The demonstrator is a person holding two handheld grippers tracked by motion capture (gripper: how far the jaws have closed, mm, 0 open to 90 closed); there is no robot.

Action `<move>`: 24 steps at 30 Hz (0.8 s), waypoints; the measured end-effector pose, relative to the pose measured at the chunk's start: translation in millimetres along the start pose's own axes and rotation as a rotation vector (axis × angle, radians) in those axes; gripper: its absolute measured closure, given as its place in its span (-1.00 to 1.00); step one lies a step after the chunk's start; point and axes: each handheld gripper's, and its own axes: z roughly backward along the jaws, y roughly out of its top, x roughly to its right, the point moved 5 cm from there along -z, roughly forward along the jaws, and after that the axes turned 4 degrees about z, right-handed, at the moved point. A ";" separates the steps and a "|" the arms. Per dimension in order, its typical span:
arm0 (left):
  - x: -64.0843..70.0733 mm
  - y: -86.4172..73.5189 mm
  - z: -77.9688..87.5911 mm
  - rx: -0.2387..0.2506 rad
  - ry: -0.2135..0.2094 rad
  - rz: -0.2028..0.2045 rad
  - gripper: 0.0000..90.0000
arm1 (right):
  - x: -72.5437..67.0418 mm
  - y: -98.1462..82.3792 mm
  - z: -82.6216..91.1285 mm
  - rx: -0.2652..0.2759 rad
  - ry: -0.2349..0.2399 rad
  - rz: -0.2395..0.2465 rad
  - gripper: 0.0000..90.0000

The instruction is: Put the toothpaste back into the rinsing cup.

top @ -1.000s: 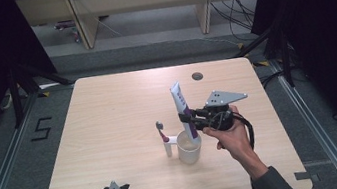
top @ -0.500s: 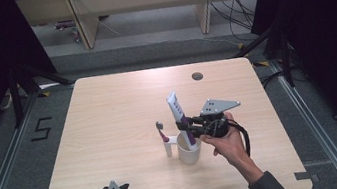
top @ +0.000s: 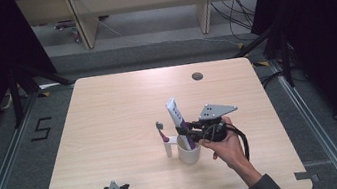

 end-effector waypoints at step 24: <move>0.9 -0.7 -0.2 -0.004 -0.001 0.000 -0.49 | -1.9 -19.4 -7.2 -0.086 -0.035 0.035 0.68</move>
